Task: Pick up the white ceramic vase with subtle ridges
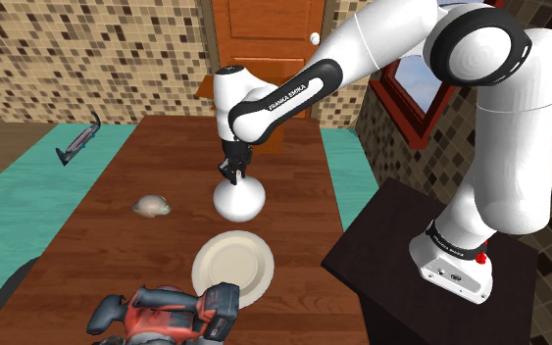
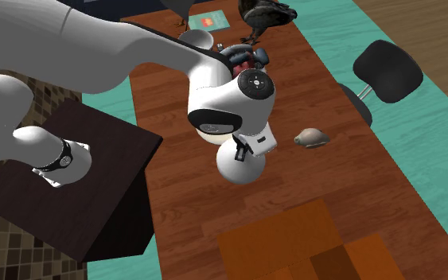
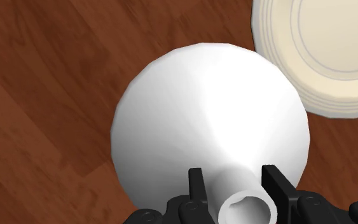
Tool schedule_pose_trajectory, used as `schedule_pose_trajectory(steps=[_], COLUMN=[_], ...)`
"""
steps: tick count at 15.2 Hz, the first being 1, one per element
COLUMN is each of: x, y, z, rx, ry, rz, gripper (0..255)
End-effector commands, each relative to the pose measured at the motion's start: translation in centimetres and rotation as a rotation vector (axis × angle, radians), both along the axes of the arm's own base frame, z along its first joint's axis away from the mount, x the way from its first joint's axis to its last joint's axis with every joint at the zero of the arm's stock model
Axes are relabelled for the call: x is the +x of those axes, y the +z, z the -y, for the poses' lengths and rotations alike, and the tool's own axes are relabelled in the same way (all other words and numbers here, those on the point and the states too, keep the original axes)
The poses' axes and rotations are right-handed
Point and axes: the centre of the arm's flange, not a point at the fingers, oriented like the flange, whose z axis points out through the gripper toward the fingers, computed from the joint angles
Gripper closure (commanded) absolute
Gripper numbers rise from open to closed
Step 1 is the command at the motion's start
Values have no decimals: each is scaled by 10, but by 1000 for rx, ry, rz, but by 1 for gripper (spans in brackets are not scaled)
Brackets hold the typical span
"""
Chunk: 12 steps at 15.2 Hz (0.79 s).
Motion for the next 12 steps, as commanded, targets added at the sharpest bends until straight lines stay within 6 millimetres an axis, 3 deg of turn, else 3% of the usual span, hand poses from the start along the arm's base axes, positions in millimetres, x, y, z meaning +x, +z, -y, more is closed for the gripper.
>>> schedule_pose_trajectory(steps=[1, 7, 12], x=[0, 0, 0], y=[-1, -1, 26], z=[0, 0, 0], rx=[0, 0, 0], ry=[0, 0, 0], rz=[-1, -1, -1], gripper=[255, 255, 255])
